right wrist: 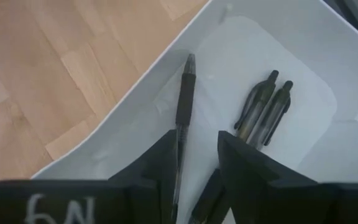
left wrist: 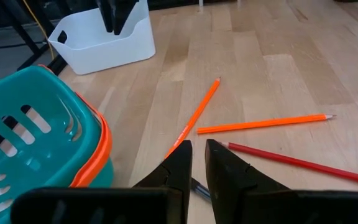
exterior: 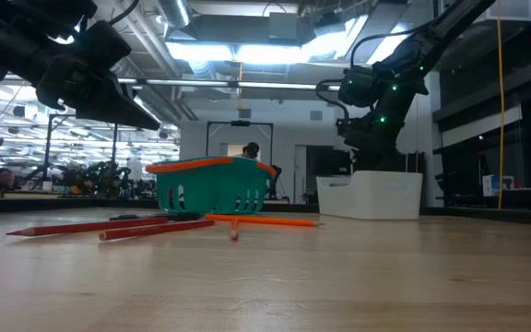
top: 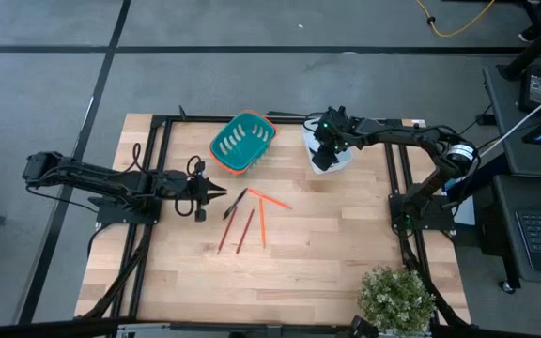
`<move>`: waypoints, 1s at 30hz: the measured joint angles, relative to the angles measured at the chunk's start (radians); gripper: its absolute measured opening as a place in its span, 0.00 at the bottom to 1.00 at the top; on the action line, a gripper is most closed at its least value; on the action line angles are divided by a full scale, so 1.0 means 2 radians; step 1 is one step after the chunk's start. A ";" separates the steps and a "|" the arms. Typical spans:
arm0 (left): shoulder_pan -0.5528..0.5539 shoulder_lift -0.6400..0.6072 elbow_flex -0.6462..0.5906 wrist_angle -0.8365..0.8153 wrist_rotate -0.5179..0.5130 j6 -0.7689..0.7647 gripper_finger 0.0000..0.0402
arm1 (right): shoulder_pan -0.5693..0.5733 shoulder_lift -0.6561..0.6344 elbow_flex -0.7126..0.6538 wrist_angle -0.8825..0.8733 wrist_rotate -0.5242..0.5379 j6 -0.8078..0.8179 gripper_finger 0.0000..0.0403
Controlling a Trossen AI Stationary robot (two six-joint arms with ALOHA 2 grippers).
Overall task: Sort pens & pencils
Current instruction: Put the black pen into the white bin
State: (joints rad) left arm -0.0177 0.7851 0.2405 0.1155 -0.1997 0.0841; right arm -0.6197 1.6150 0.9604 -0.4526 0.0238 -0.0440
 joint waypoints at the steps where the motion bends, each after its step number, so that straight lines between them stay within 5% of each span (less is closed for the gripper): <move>1: 0.000 0.000 0.000 0.000 0.000 0.000 0.10 | 0.000 0.000 0.000 0.000 0.000 -0.004 0.28; 15: 0.000 0.000 0.000 0.007 0.000 0.002 0.10 | 0.014 -0.049 0.015 -0.004 0.001 -0.018 0.26; 30: 0.000 0.000 0.000 0.023 -0.001 0.002 0.10 | 0.116 -0.130 0.016 0.086 0.000 -0.046 0.26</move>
State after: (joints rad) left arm -0.0185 0.7850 0.2405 0.1619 -0.2012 0.0879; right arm -0.3886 1.3552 0.9924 -0.2810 0.0246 -0.1363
